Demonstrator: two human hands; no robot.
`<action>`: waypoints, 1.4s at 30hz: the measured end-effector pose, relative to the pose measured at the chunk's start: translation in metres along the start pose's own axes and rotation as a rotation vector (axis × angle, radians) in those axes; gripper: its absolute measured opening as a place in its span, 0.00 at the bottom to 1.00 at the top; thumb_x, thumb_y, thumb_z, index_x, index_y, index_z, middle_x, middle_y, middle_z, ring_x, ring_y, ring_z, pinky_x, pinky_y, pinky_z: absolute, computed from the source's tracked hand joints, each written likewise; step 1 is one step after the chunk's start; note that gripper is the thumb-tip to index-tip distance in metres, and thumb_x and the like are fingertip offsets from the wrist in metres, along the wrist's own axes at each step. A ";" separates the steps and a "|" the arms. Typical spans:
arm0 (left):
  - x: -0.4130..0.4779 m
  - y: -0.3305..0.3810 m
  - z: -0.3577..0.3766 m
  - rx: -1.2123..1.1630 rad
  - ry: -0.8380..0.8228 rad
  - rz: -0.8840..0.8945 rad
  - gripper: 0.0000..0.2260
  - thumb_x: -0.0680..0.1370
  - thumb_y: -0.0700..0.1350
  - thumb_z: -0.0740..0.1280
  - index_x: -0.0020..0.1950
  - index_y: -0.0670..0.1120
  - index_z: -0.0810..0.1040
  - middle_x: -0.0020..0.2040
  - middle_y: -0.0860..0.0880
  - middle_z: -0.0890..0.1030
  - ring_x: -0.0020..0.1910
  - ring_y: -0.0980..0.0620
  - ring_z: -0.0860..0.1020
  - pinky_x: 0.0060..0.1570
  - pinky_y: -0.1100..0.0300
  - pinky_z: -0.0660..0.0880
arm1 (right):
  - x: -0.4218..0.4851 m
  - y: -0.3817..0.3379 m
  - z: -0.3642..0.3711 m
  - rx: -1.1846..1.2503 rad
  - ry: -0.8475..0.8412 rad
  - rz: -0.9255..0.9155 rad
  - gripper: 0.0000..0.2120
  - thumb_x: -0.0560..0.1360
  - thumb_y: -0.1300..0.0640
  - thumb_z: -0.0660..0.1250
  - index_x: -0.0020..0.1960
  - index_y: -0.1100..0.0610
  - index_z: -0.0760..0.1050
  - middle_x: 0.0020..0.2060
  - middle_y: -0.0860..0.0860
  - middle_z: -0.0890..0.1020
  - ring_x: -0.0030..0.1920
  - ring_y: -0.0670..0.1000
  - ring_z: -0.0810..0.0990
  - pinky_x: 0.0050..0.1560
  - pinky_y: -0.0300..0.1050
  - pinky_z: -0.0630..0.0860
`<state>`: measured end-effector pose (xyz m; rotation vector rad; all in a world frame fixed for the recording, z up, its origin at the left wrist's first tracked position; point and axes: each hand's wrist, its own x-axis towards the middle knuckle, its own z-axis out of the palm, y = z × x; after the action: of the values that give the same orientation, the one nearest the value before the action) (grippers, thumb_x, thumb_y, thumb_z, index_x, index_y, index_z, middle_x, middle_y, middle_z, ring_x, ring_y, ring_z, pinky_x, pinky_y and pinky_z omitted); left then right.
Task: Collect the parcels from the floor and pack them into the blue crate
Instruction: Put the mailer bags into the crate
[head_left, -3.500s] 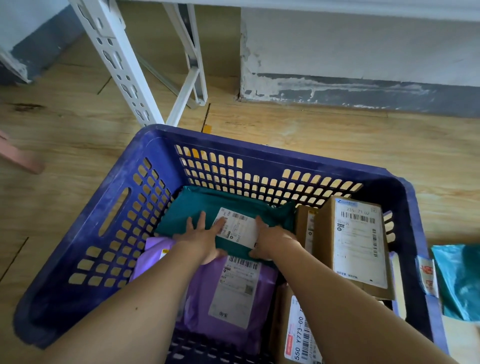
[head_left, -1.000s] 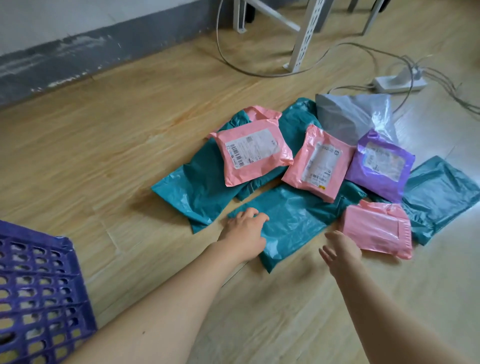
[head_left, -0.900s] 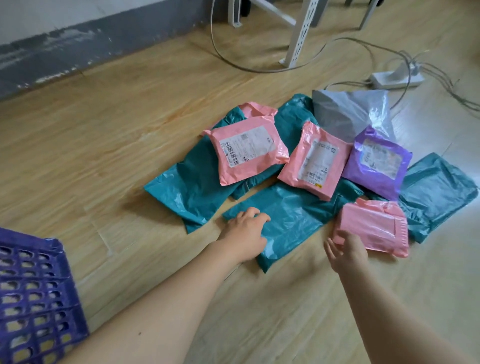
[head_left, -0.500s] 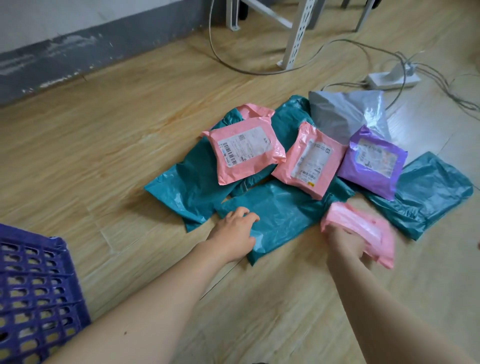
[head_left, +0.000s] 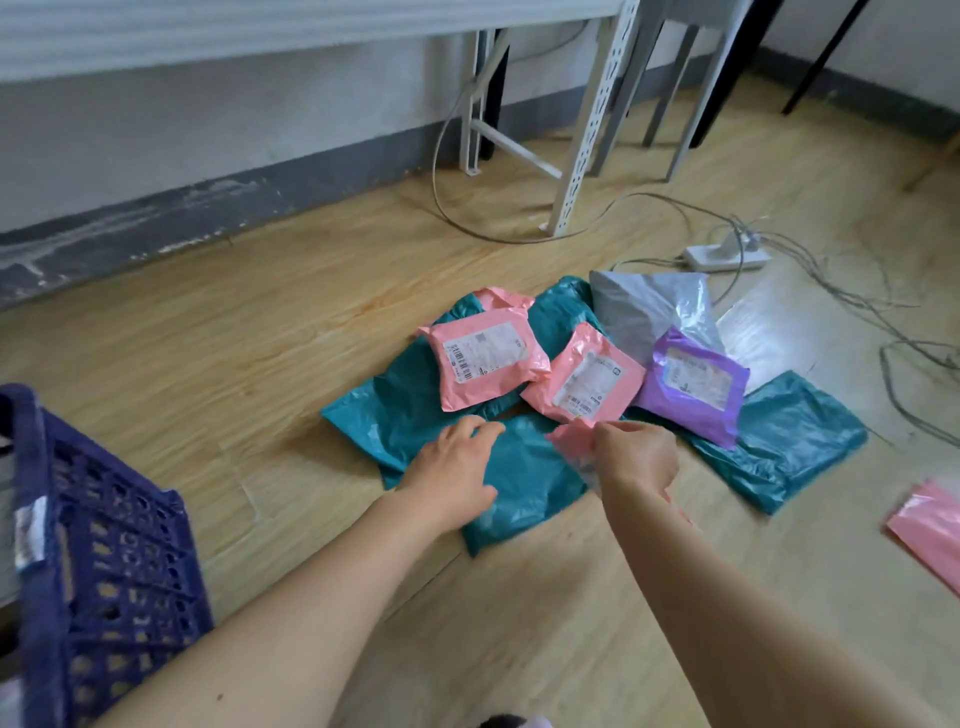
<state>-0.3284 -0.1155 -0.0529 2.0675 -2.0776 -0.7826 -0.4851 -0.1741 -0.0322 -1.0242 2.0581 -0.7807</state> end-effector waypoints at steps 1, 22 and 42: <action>-0.006 0.001 -0.006 0.001 0.017 -0.001 0.32 0.74 0.44 0.66 0.75 0.48 0.57 0.73 0.49 0.59 0.71 0.48 0.62 0.68 0.54 0.64 | -0.006 -0.008 -0.005 -0.011 0.005 -0.038 0.06 0.68 0.62 0.67 0.40 0.55 0.82 0.33 0.57 0.78 0.42 0.58 0.77 0.42 0.39 0.68; -0.158 -0.026 -0.142 -0.106 0.399 -0.383 0.10 0.76 0.51 0.57 0.43 0.48 0.75 0.46 0.47 0.82 0.45 0.44 0.79 0.41 0.58 0.72 | -0.207 -0.132 0.013 0.197 -0.600 -0.312 0.08 0.63 0.64 0.69 0.26 0.59 0.77 0.28 0.57 0.83 0.32 0.55 0.82 0.49 0.55 0.81; -0.306 -0.177 -0.183 -0.499 0.939 -0.794 0.16 0.81 0.44 0.55 0.33 0.46 0.62 0.31 0.49 0.65 0.29 0.52 0.63 0.30 0.59 0.57 | -0.336 -0.138 0.098 -0.457 -0.716 -1.003 0.27 0.71 0.50 0.68 0.69 0.45 0.67 0.63 0.50 0.75 0.57 0.54 0.78 0.55 0.48 0.76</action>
<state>-0.0701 0.1368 0.1143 2.2428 -0.5176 -0.2130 -0.2009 0.0184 0.1222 -2.2584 1.0333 -0.2662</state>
